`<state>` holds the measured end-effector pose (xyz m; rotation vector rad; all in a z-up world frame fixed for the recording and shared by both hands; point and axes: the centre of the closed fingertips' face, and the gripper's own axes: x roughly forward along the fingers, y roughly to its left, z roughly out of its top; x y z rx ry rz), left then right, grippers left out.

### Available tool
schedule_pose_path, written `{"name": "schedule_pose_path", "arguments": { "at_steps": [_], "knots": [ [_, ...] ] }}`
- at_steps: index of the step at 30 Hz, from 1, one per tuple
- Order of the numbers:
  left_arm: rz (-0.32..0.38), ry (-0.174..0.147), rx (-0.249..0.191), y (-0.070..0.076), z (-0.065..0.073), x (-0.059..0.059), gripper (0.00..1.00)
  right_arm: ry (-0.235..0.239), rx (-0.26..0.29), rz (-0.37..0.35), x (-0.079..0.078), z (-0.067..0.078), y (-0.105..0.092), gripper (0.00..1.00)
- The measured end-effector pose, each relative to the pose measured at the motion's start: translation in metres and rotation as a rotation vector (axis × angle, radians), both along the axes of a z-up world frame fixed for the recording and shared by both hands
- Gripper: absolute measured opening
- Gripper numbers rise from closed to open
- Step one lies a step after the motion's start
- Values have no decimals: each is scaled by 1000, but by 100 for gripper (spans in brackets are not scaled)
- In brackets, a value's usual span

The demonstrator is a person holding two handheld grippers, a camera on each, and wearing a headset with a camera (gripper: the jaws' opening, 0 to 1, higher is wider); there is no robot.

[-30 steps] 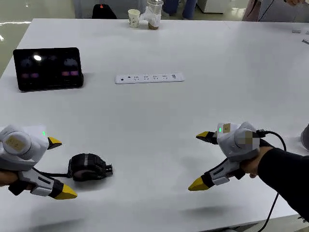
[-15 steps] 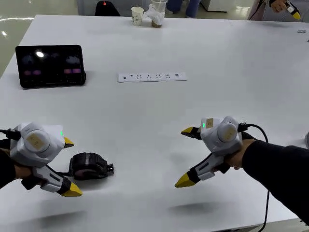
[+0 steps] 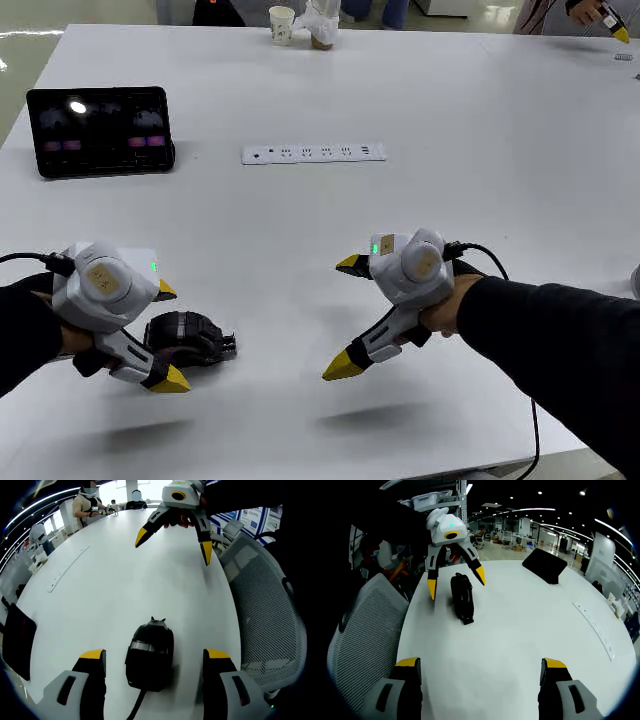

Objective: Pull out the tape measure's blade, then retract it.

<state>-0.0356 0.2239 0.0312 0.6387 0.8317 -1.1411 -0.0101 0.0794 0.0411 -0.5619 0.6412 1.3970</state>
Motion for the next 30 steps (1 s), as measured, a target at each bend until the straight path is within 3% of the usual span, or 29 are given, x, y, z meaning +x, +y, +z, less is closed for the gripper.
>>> {"name": "schedule_pose_path", "arguments": {
  "at_steps": [5, 19, 30],
  "knots": [
    [-16, -1, 6, -2, -3, 1, 73, 17, 17, 1, 1, 0, 15, 99],
    [-53, -15, 15, -8, -8, 6, 53, -6, 15, 67, -4, -6, 52, 99],
    [-47, -17, 36, -8, -8, 7, 38, 21, 21, 82, -9, -10, 75, 99]
  ]
}}
